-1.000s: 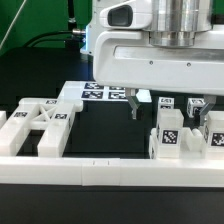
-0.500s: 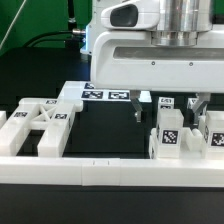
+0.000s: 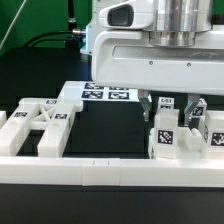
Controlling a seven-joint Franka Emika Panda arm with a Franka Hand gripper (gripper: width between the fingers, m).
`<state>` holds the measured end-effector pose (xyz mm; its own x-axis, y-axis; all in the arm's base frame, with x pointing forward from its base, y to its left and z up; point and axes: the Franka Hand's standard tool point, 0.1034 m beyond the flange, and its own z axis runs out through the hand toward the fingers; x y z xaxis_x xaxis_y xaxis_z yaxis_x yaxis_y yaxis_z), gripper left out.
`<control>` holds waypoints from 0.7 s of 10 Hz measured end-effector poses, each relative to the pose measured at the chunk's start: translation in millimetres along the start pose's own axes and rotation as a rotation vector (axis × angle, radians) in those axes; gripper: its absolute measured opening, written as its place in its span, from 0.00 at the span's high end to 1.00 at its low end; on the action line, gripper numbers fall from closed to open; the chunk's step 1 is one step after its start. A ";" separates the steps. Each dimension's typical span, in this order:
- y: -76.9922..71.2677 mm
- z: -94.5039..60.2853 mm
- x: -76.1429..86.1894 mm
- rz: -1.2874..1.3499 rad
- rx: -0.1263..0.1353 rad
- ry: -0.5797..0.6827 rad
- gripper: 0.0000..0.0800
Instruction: Assemble chair
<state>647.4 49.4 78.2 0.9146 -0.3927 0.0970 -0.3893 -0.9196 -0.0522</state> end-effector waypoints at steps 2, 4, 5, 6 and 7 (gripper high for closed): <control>0.6 0.3 -0.6 0.219 -0.001 0.001 0.64; 0.4 0.6 -1.3 0.437 -0.008 -0.007 0.64; -0.2 1.0 -1.8 0.582 -0.007 -0.001 0.64; -1.1 1.2 -2.9 0.706 -0.008 0.008 0.64; -2.5 1.0 -3.9 0.844 -0.012 0.015 0.64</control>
Offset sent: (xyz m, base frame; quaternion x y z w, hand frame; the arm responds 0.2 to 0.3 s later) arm 0.0080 0.0010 0.0023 -0.0348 -0.0030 0.2437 0.9692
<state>644.9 53.2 76.9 0.3146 -0.9482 0.0430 -0.9427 -0.3174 -0.1024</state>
